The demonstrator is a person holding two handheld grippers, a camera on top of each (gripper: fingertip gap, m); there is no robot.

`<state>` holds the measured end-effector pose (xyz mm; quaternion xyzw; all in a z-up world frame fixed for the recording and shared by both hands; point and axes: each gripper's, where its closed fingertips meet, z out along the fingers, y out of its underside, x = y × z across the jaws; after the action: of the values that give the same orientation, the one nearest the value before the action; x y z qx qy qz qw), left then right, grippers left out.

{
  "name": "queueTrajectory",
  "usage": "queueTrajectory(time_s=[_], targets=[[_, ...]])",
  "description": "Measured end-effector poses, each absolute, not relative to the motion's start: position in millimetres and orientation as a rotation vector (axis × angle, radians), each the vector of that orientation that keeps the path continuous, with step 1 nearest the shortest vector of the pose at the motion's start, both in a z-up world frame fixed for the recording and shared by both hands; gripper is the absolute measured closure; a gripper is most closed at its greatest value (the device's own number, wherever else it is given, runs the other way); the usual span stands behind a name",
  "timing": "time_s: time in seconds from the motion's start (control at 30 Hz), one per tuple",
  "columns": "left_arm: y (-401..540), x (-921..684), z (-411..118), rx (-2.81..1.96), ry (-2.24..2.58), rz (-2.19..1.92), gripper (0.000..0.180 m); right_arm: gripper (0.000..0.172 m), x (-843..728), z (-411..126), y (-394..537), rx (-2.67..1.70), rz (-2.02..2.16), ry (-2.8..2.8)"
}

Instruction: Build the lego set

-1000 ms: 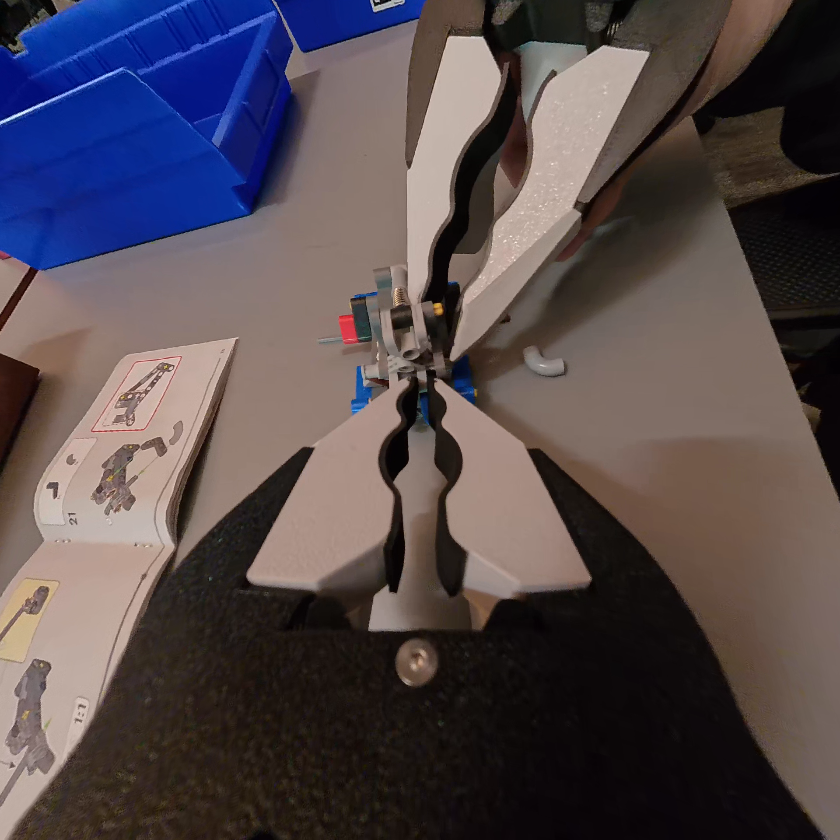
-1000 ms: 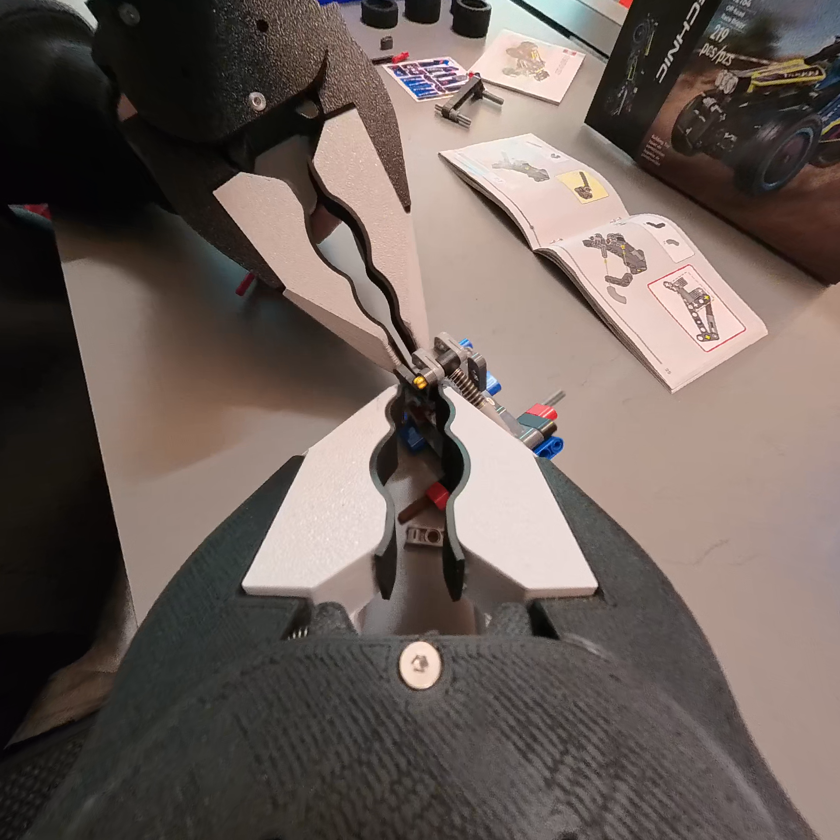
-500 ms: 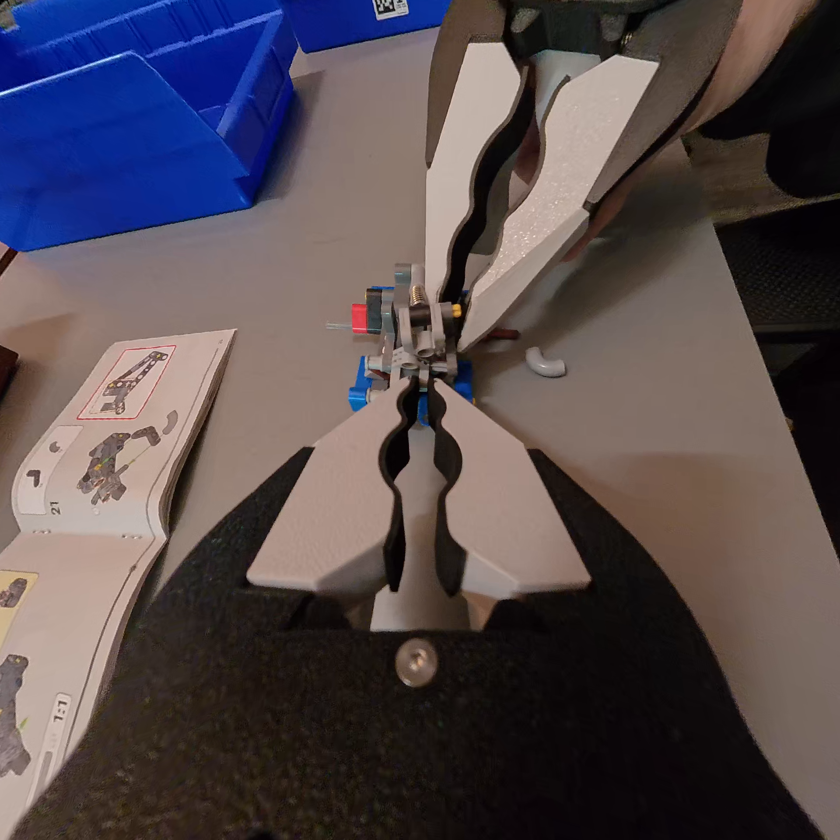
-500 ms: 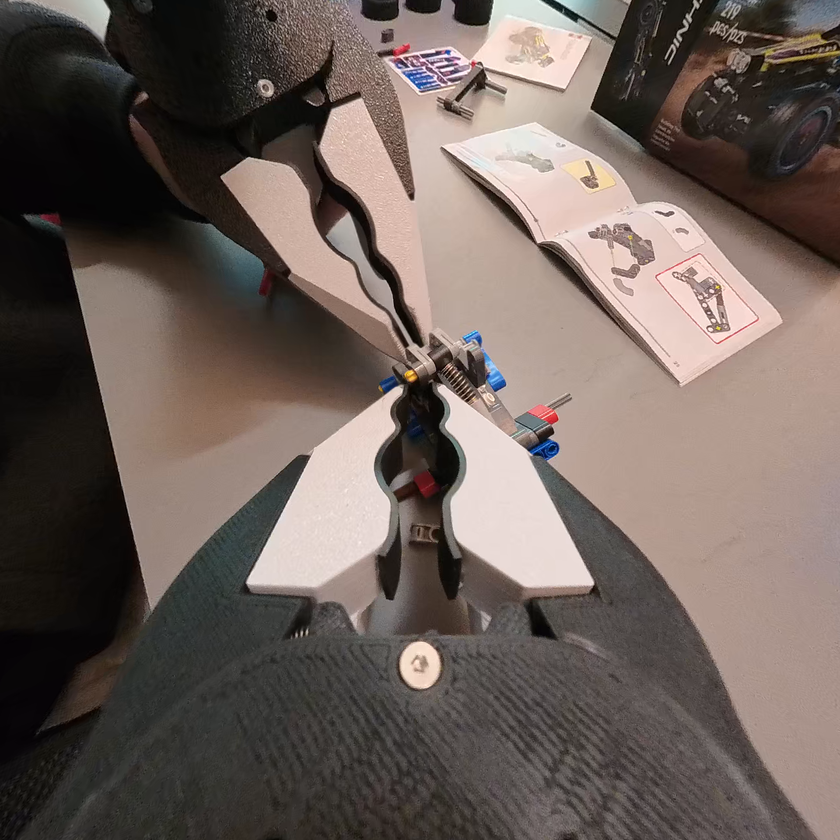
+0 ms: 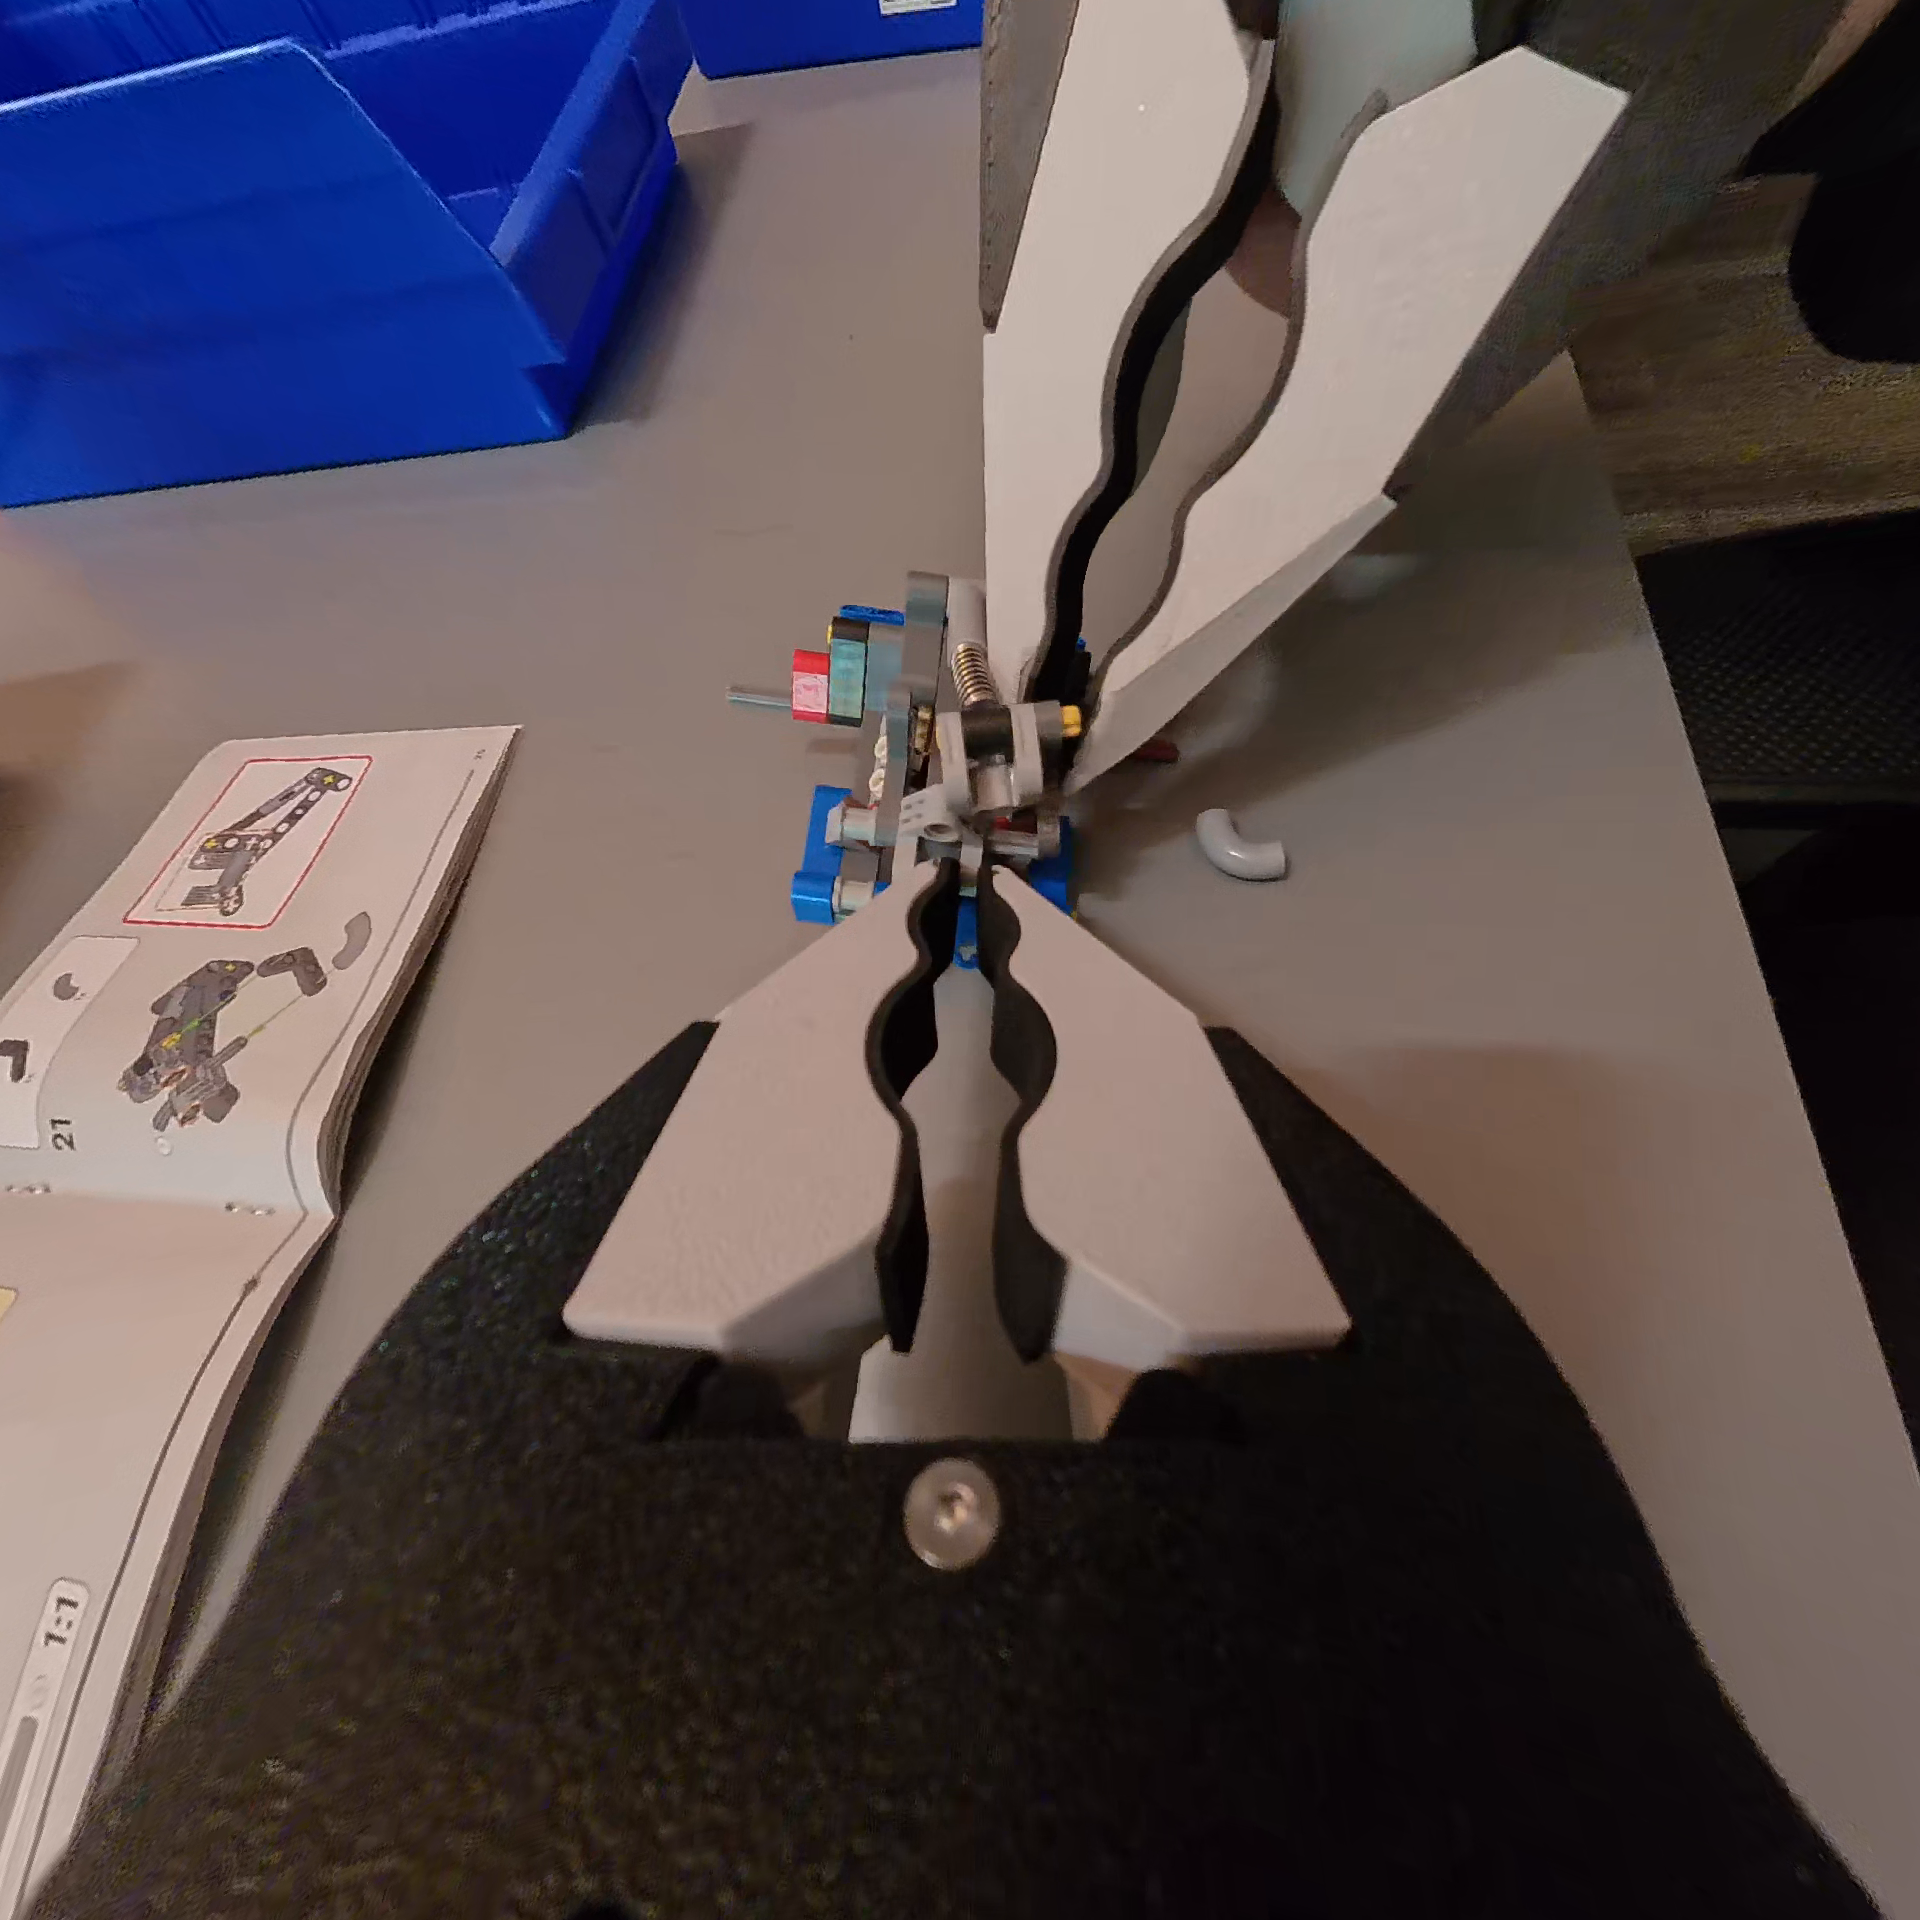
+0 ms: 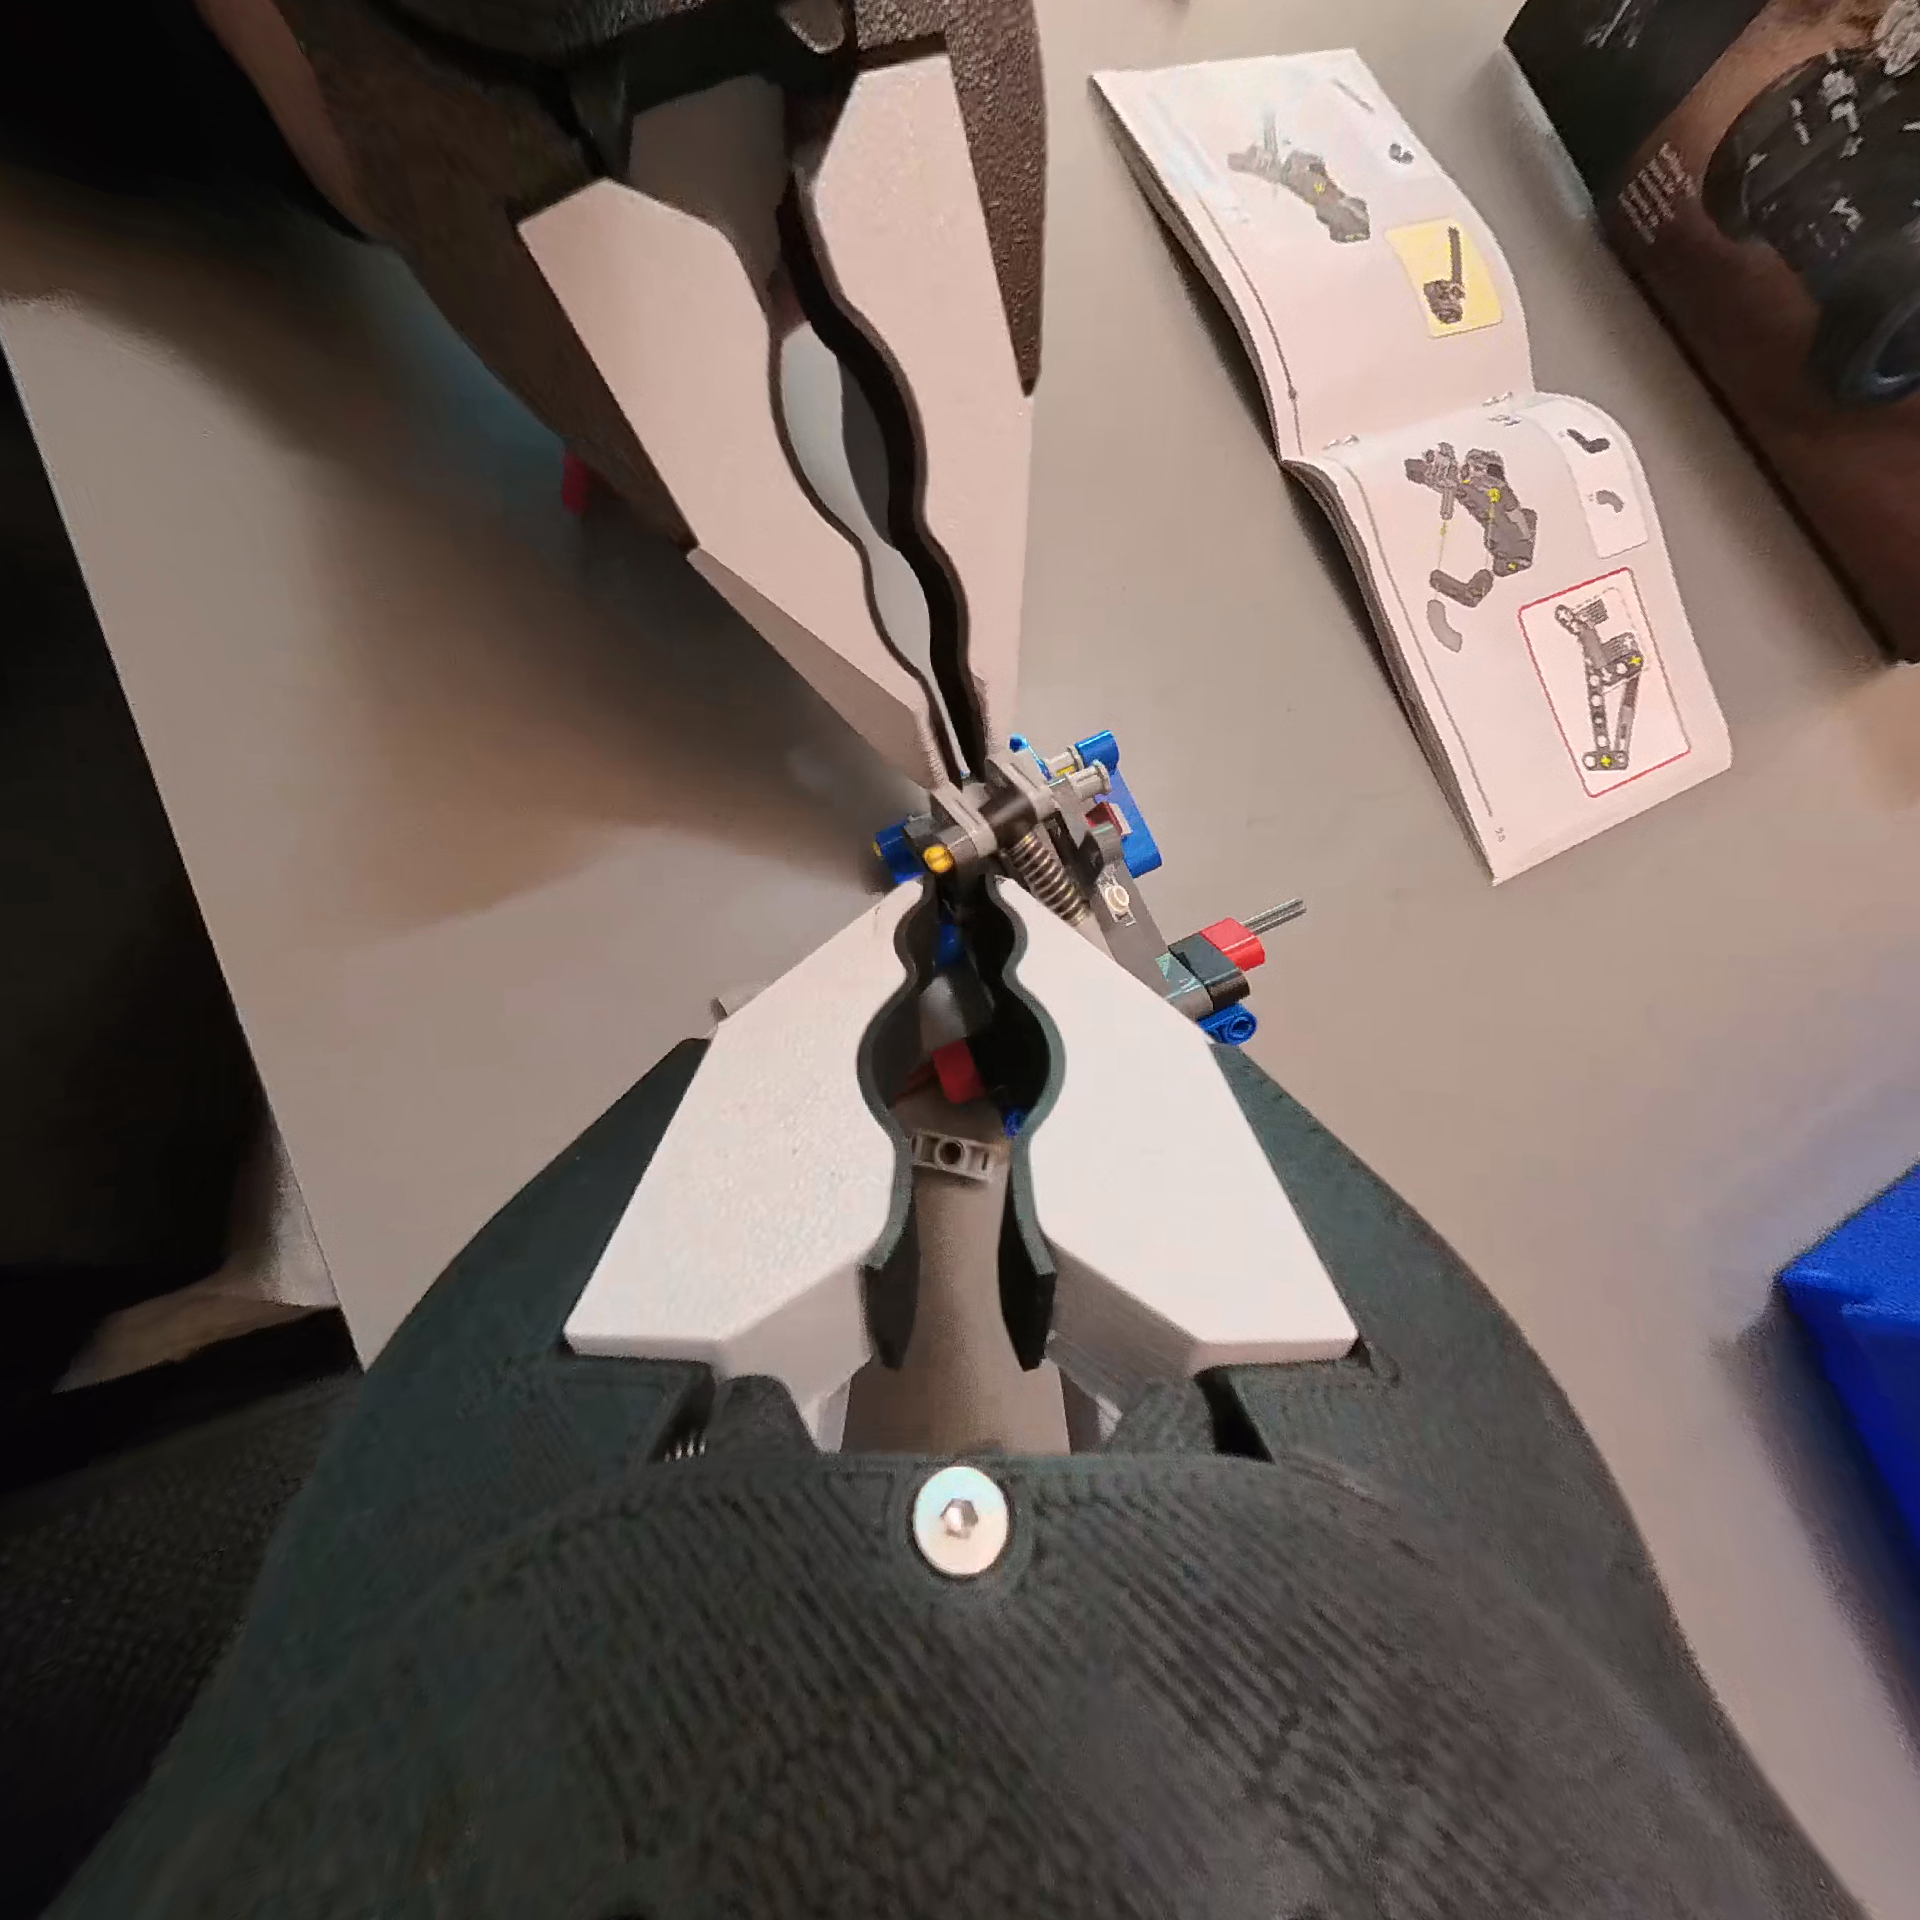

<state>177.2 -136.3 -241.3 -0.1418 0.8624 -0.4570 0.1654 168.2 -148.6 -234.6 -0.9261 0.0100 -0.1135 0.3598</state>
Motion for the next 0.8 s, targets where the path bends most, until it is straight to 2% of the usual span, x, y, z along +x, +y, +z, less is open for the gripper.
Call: queueTrajectory(time_s=[0.47, 0.8], targets=[[-134.5, 181.3, -237.7, -0.49, 2.44, -1.345, 0.18, 0.168, 173.3, -232.5, -151.3, -2.517, -0.398, -0.036], [-132.3, 184.1, -239.4, -0.544, 2.446, -1.34, 0.18, 0.168, 173.9, -233.2, -147.1, -2.409, -0.323, 0.062]])
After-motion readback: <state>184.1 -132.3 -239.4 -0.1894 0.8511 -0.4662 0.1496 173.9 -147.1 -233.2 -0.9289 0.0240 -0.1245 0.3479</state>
